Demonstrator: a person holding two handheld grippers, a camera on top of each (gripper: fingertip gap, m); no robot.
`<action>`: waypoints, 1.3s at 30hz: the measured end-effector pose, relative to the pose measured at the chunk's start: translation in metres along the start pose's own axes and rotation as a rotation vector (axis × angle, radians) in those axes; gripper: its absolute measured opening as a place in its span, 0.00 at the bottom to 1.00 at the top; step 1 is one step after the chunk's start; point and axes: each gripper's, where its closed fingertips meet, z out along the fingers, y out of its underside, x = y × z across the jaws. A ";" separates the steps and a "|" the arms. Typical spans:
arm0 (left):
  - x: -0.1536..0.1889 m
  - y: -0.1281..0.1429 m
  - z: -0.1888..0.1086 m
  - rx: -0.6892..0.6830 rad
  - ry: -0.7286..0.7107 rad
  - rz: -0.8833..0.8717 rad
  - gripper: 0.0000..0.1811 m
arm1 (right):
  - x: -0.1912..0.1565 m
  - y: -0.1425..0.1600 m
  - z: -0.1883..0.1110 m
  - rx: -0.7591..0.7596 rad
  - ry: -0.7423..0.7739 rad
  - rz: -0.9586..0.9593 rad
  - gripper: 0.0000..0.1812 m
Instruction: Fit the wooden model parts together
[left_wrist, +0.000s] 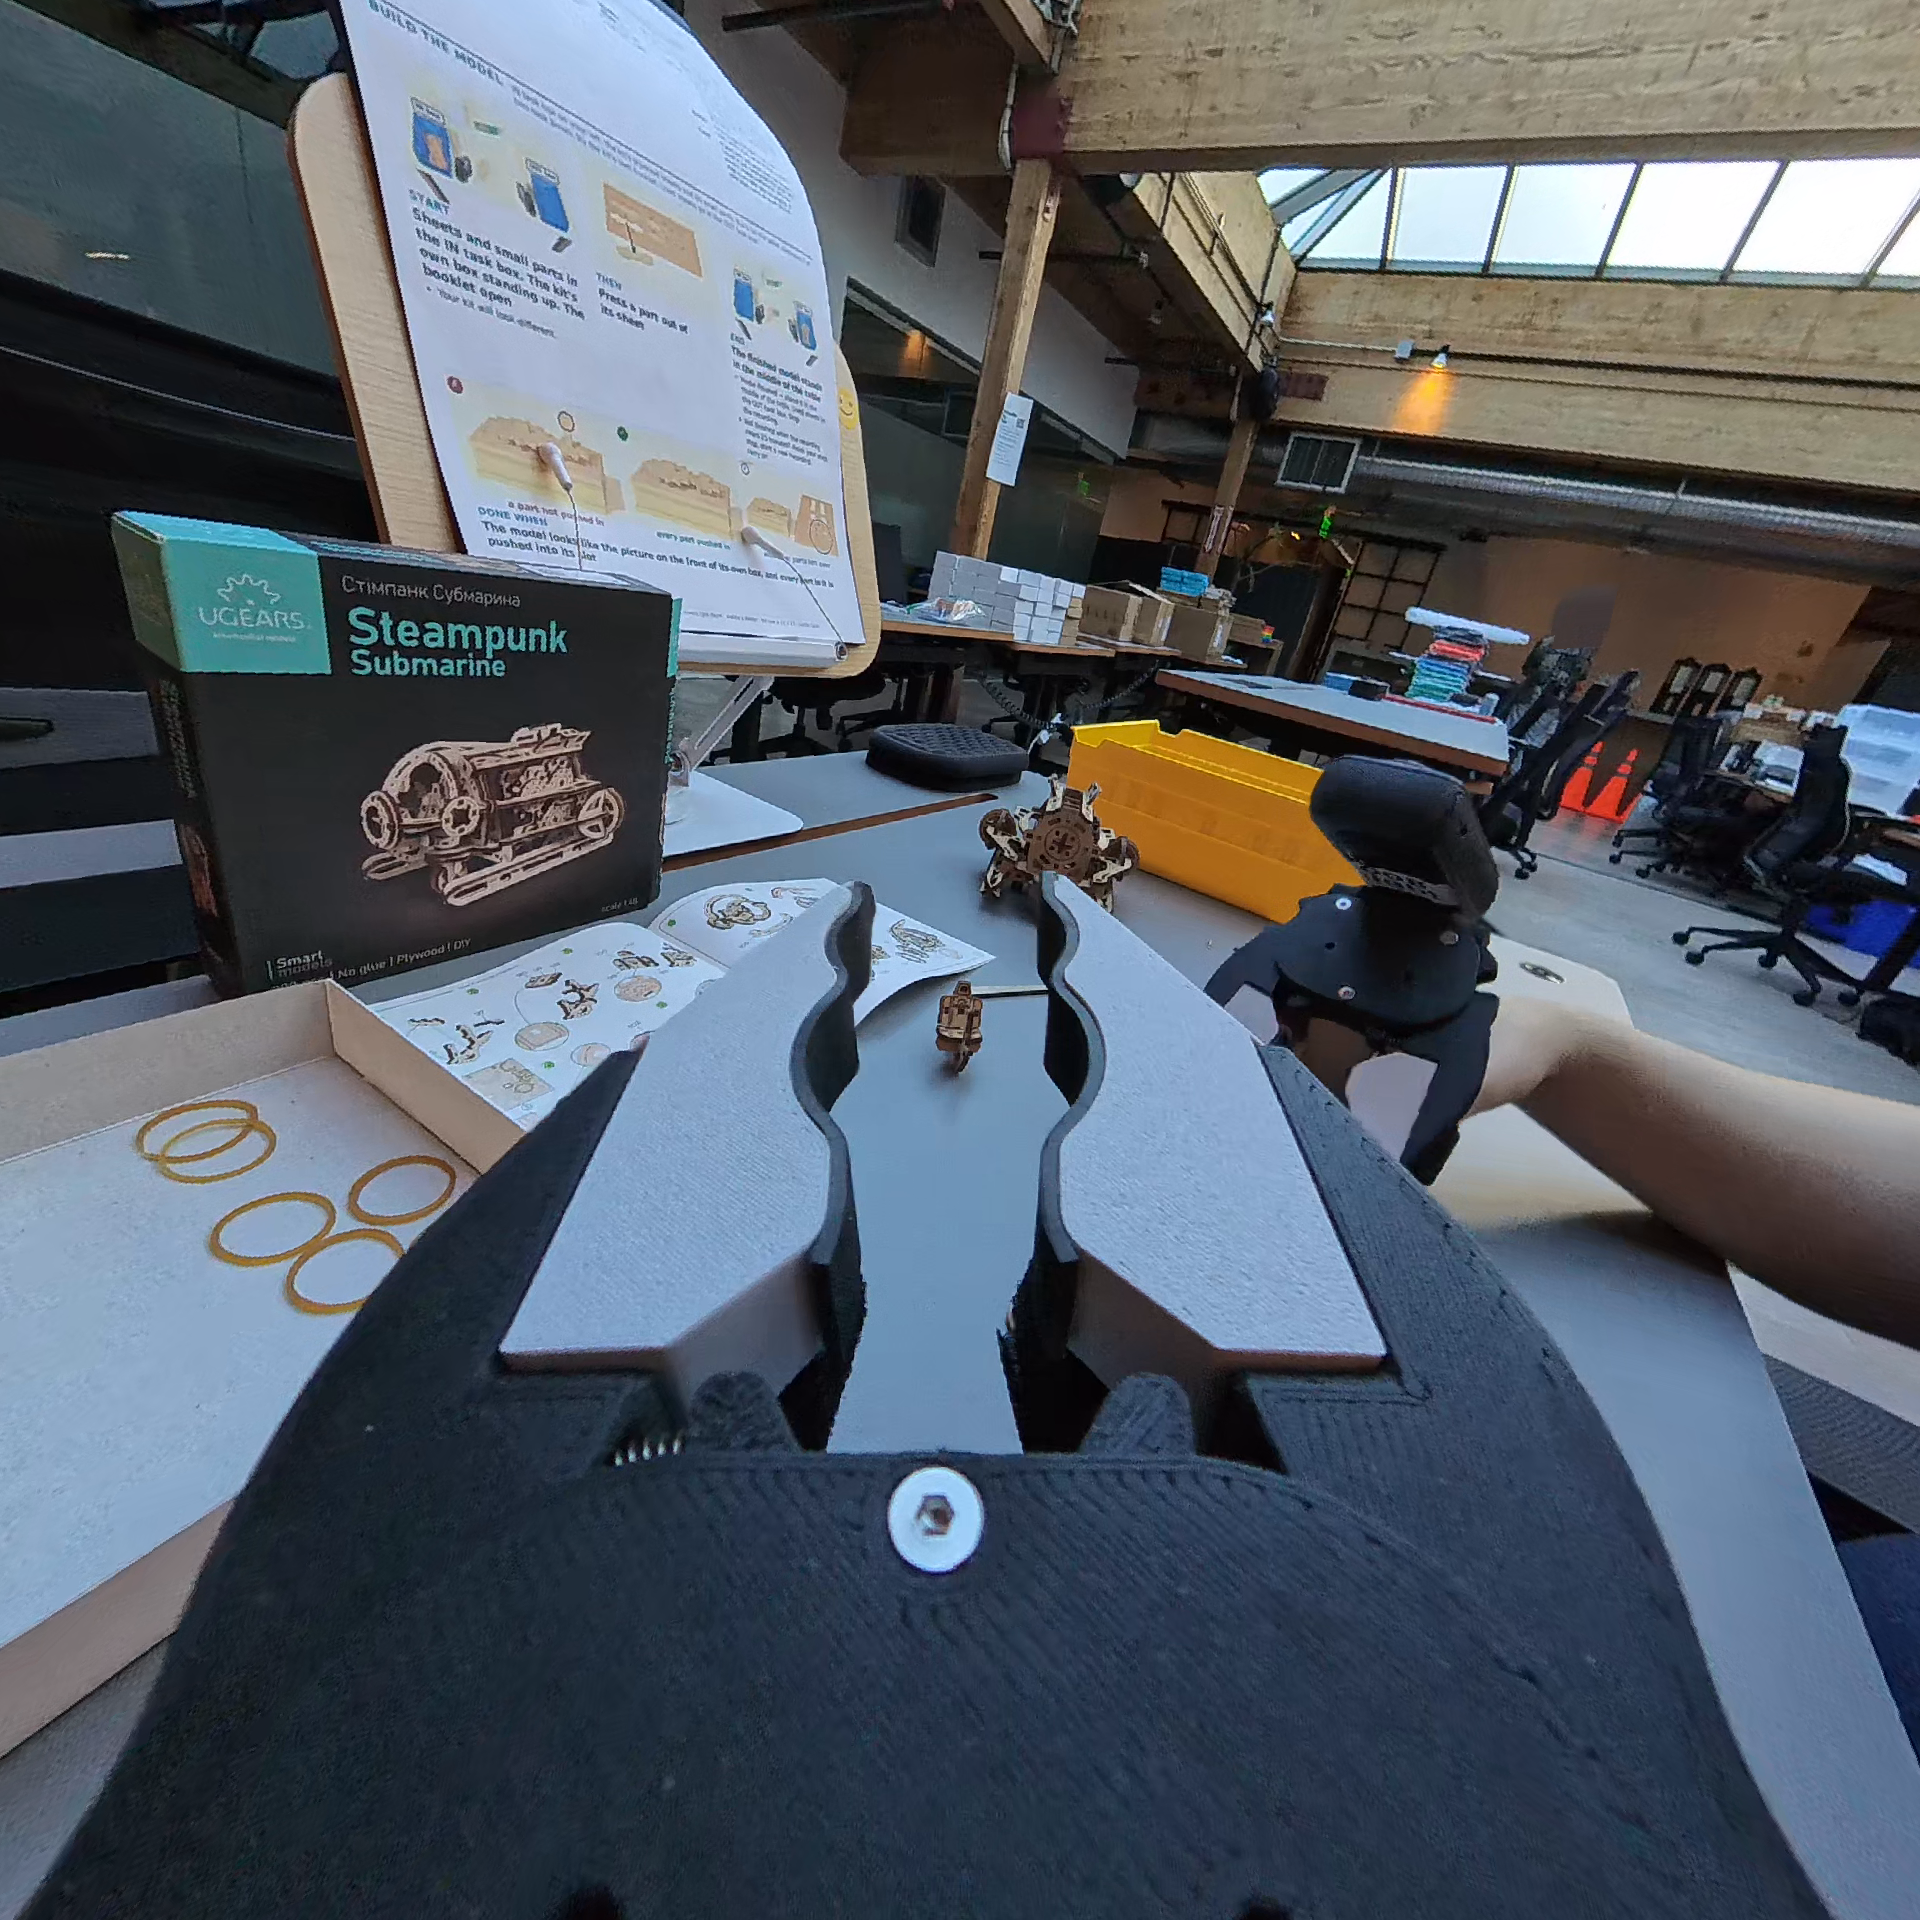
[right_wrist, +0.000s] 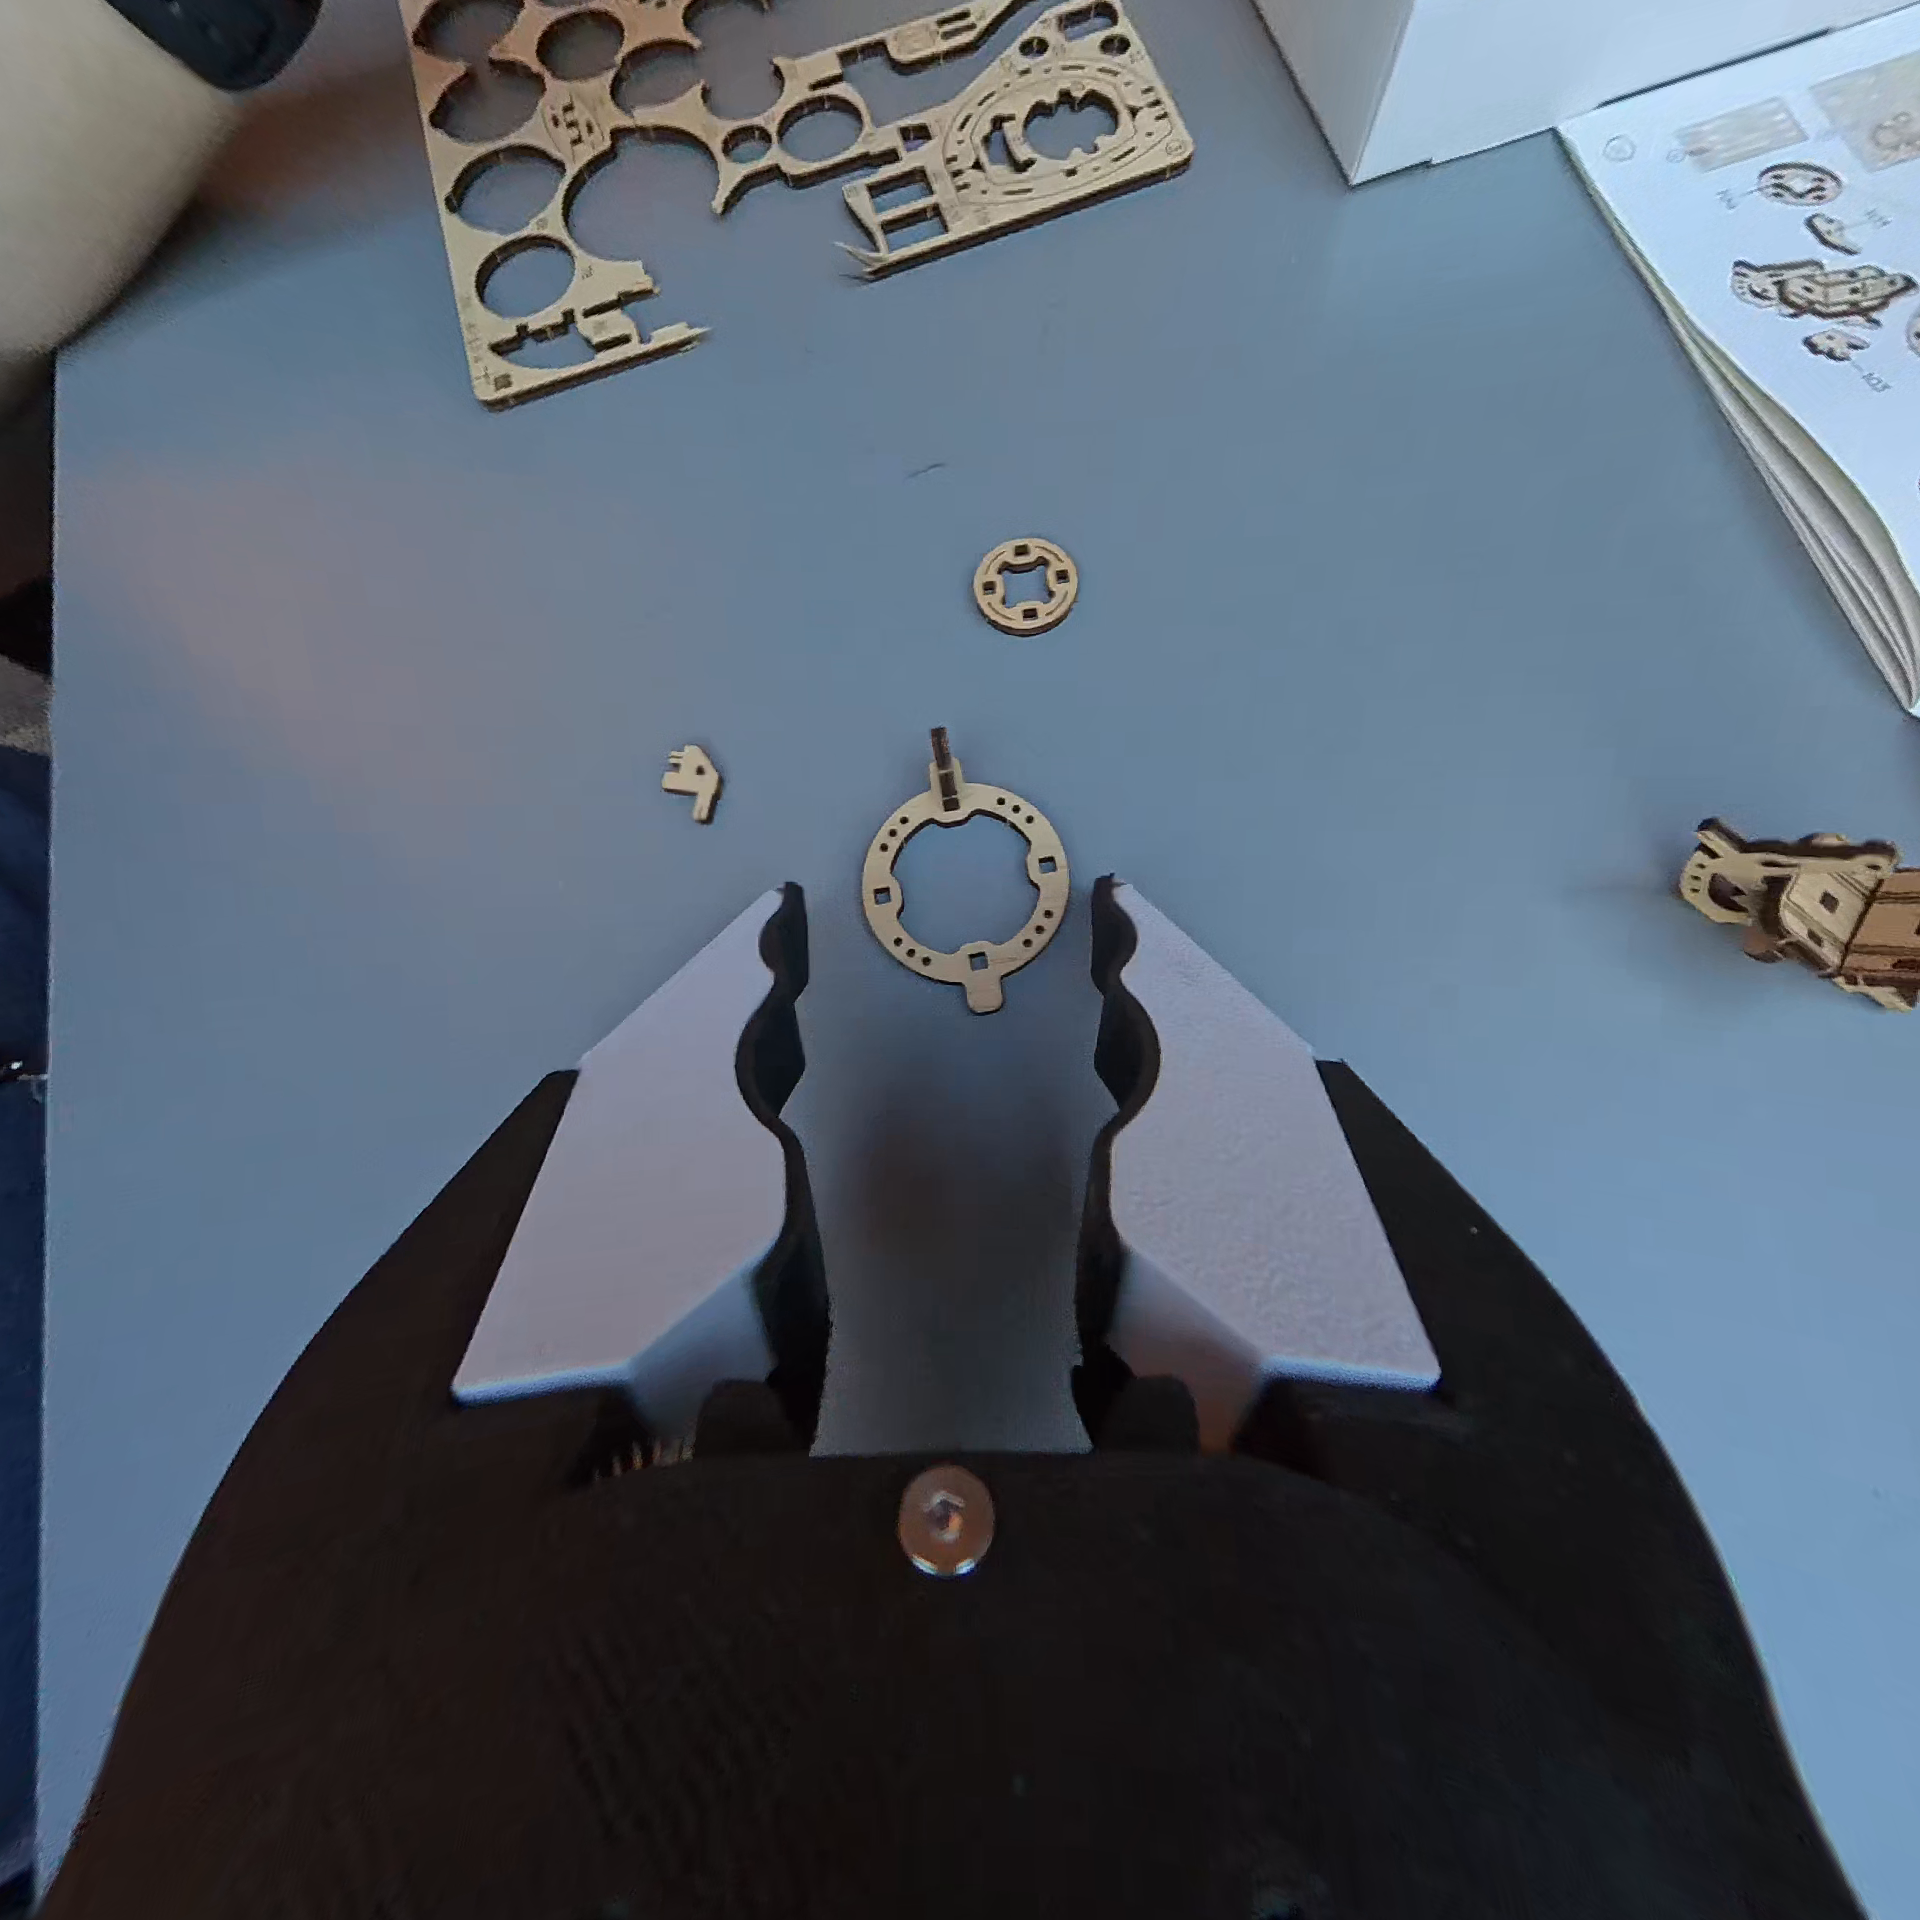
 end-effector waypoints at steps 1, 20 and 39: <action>0.001 -0.001 0.000 0.002 0.003 0.003 0.17 | -0.001 -0.003 -0.002 -0.017 0.003 -0.027 0.30; -0.010 -0.031 -0.020 0.132 -0.043 -0.051 0.14 | 0.004 -0.013 0.001 -0.432 0.000 -0.187 0.05; -0.012 -0.021 -0.015 0.089 -0.049 -0.045 0.13 | -0.001 -0.018 0.016 -0.662 -0.041 -0.291 0.08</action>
